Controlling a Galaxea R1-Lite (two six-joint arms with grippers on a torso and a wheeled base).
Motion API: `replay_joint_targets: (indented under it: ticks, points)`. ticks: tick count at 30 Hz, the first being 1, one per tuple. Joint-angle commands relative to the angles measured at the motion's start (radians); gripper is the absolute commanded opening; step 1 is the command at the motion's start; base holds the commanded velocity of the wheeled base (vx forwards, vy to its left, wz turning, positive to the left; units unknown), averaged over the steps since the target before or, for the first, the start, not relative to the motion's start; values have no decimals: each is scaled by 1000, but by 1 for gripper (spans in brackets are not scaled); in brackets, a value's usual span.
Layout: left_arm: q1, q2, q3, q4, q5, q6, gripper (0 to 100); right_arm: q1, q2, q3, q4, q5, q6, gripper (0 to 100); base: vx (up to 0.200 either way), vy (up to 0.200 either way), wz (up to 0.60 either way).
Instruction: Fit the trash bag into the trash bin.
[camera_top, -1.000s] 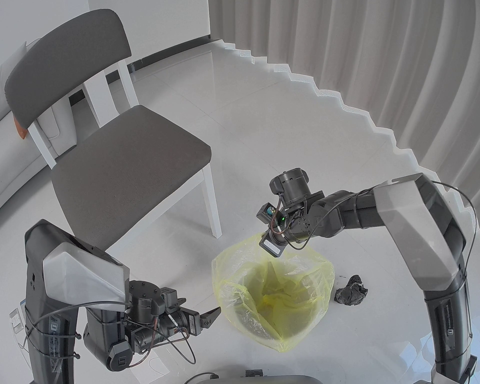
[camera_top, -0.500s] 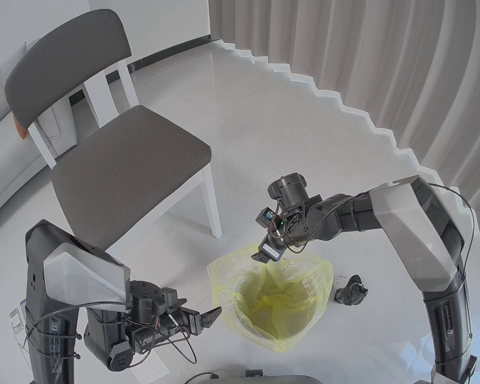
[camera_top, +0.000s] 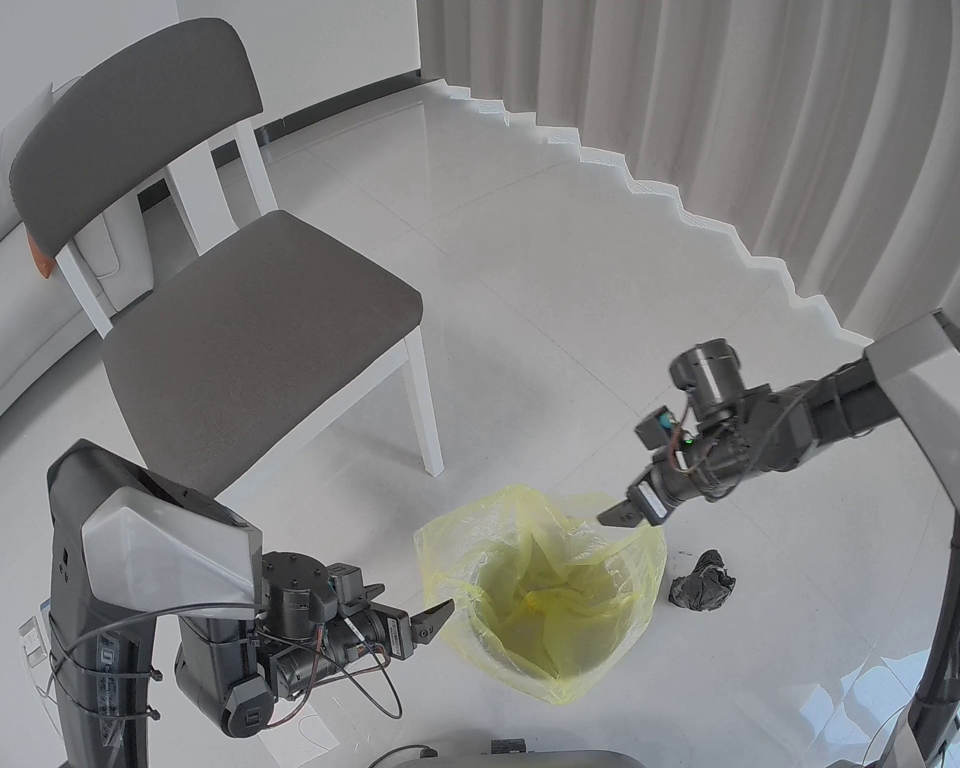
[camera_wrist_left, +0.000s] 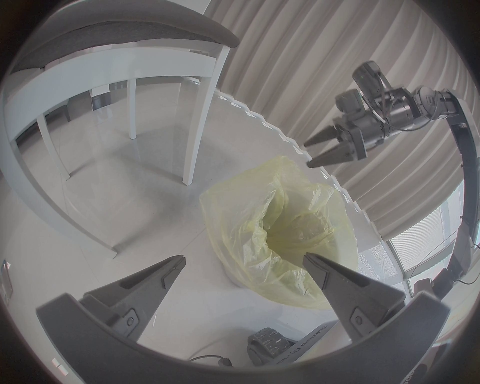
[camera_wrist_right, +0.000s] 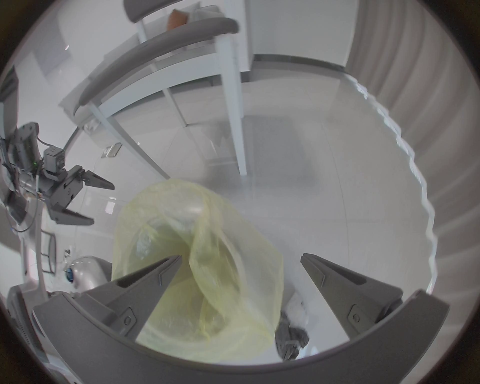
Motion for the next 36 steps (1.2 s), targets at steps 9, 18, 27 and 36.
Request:
replay_joint_targets:
  ticks: [9, 18, 27, 36]
  points:
    - [-2, 81, -210, 111, -58, -2, 100, -349, -233, 607, -348, 257, 123, 100, 0, 0, 0]
    - [14, 115, -231, 113, -58, -3, 100, -303, -182, 628, -405, 280, 149, 100, 0, 0, 0]
    - [17, 133, -268, 111, -58, -32, 100, -242, -19, 567, -539, 277, 177, 100, 0, 0, 0]
    - [12, 124, -263, 76, -72, -60, 100, -237, 97, 453, -566, 280, 203, 100, 0, 0, 0]
